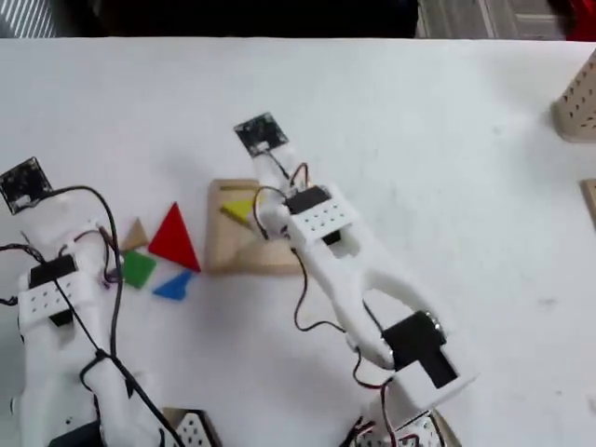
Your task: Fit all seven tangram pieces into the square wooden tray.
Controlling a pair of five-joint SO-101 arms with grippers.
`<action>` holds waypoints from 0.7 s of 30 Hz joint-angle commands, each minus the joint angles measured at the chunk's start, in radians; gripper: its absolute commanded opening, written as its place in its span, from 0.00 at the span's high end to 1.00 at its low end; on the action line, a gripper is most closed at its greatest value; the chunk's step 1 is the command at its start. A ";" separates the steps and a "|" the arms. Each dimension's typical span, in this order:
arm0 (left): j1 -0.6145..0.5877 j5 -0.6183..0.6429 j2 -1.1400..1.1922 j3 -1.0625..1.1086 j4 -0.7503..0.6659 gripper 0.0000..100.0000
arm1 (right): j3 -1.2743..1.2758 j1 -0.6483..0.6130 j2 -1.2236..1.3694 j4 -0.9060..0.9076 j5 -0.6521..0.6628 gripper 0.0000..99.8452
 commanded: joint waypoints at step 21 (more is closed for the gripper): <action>0.012 0.005 -0.005 -0.003 -0.020 0.97 | -0.219 -0.005 0.248 0.021 -0.005 0.98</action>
